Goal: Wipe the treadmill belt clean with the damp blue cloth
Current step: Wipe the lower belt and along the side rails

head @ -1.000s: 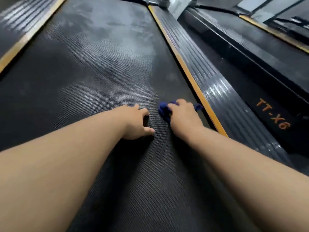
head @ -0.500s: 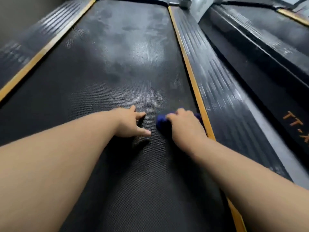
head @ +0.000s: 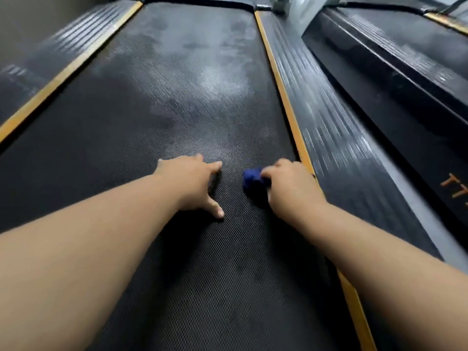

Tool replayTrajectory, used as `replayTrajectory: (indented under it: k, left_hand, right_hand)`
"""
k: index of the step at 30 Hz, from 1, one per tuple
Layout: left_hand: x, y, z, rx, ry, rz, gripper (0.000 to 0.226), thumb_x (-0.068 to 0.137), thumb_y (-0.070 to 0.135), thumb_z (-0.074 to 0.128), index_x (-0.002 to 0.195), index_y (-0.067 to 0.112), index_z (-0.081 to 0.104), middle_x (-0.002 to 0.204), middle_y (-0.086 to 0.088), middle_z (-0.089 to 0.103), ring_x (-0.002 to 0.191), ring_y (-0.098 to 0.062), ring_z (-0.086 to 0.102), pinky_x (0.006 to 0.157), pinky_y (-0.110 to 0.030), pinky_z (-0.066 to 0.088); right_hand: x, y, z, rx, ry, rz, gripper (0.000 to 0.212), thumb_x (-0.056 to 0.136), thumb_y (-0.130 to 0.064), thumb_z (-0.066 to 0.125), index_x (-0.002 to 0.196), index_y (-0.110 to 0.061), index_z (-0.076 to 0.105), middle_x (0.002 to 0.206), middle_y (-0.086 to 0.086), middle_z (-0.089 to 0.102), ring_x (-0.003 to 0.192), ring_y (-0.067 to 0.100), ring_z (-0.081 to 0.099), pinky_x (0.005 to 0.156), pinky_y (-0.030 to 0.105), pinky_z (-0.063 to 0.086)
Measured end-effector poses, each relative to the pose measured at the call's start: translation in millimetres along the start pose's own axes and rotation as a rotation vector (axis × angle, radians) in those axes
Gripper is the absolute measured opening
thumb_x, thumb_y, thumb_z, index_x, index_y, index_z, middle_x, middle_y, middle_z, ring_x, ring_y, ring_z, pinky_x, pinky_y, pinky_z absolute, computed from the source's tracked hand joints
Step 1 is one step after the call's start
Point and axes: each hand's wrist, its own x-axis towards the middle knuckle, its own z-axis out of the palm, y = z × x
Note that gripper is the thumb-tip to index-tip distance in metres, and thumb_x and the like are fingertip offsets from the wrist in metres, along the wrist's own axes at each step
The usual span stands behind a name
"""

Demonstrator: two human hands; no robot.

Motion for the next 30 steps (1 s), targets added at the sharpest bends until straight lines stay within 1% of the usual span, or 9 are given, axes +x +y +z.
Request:
replayTrajectory:
  k: [2, 4, 6, 10, 14, 18, 22, 26, 30]
  left_hand:
    - [10, -1, -3, -0.11, -0.069, 0.021, 0.123, 0.045, 0.082, 0.067, 0.147, 0.045, 0.009, 0.159, -0.005, 0.009, 0.143, -0.037, 0.015, 0.111, -0.057, 0.023]
    - [20, -2, -11, -0.228, -0.067, 0.024, 0.119, 0.054, 0.076, 0.068, 0.15, 0.038, 0.008, 0.158, -0.006, 0.016, 0.143, -0.031, 0.02, 0.114, -0.039, 0.021]
    - [30, 4, -18, -0.245, -0.021, 0.033, 0.119, 0.057, 0.072, 0.07, 0.151, 0.034, 0.008, 0.155, -0.004, 0.026, 0.141, -0.026, 0.027, 0.112, -0.033, 0.025]
    - [42, 10, -7, -0.131, -0.039, -0.03, 0.122, 0.054, 0.074, 0.07, 0.151, 0.036, 0.007, 0.157, -0.014, 0.012, 0.142, -0.037, 0.02, 0.114, -0.048, 0.024]
    - [53, 2, -8, -0.166, -0.126, -0.056, 0.139, 0.032, 0.086, 0.065, 0.146, 0.047, -0.003, 0.159, -0.006, -0.006, 0.142, -0.045, 0.004, 0.109, -0.062, 0.022]
    - [63, -3, -8, -0.111, -0.125, -0.002, 0.137, 0.036, 0.086, 0.065, 0.147, 0.045, -0.005, 0.158, -0.012, -0.009, 0.14, -0.051, 0.007, 0.112, -0.058, 0.021]
    - [67, -8, -13, -0.069, -0.106, 0.016, 0.134, 0.039, 0.089, 0.059, 0.148, 0.043, -0.003, 0.158, -0.016, -0.004, 0.14, -0.045, 0.019, 0.114, -0.051, 0.022]
    - [68, -5, -14, -0.058, -0.115, 0.018, 0.127, 0.048, 0.084, 0.062, 0.148, 0.042, -0.003, 0.158, -0.015, -0.005, 0.139, -0.049, 0.013, 0.114, -0.055, 0.019]
    - [72, -7, -14, -0.076, -0.119, 0.025, 0.129, 0.046, 0.085, 0.062, 0.149, 0.041, -0.003, 0.157, -0.018, -0.006, 0.14, -0.048, 0.013, 0.115, -0.054, 0.018]
  right_hand:
    - [-31, 2, -4, 0.027, -0.047, -0.076, 0.022, 0.088, -0.022, 0.053, 0.107, -0.026, 0.063, 0.111, 0.004, 0.054, 0.102, 0.028, 0.05, 0.076, 0.031, 0.04]
    - [-10, 10, -10, 0.027, -0.062, -0.067, 0.021, 0.086, -0.021, 0.053, 0.103, -0.026, 0.066, 0.104, 0.007, 0.057, 0.099, 0.031, 0.054, 0.074, 0.032, 0.043]
    - [37, 17, -2, -0.034, -0.032, -0.016, 0.023, 0.087, -0.018, 0.052, 0.104, -0.022, 0.067, 0.103, 0.012, 0.058, 0.098, 0.034, 0.058, 0.075, 0.033, 0.045]
    - [98, 19, 7, -0.052, -0.002, 0.169, 0.03, 0.09, -0.015, 0.05, 0.117, -0.013, 0.061, 0.119, 0.014, 0.052, 0.107, 0.033, 0.054, 0.086, 0.034, 0.044]
    - [57, 23, 7, -0.066, 0.0, 0.044, 0.028, 0.09, -0.016, 0.05, 0.116, -0.017, 0.062, 0.111, 0.01, 0.049, 0.103, 0.031, 0.052, 0.078, 0.033, 0.045]
    - [82, 31, 3, -0.101, 0.012, -0.015, 0.026, 0.092, -0.018, 0.048, 0.112, -0.016, 0.064, 0.108, 0.011, 0.053, 0.099, 0.033, 0.056, 0.07, 0.029, 0.037]
    - [151, 34, 18, -0.068, 0.052, 0.116, 0.03, 0.092, -0.014, 0.046, 0.117, -0.017, 0.063, 0.117, 0.012, 0.053, 0.107, 0.032, 0.054, 0.085, 0.032, 0.044]
    - [169, 34, 27, 0.041, 0.034, 0.204, 0.033, 0.09, -0.014, 0.048, 0.117, -0.025, 0.063, 0.118, 0.008, 0.048, 0.111, 0.032, 0.048, 0.091, 0.033, 0.045]
    - [113, 23, 9, -0.043, -0.021, 0.04, 0.024, 0.084, -0.02, 0.053, 0.103, -0.02, 0.068, 0.099, 0.01, 0.058, 0.097, 0.034, 0.058, 0.071, 0.03, 0.043]
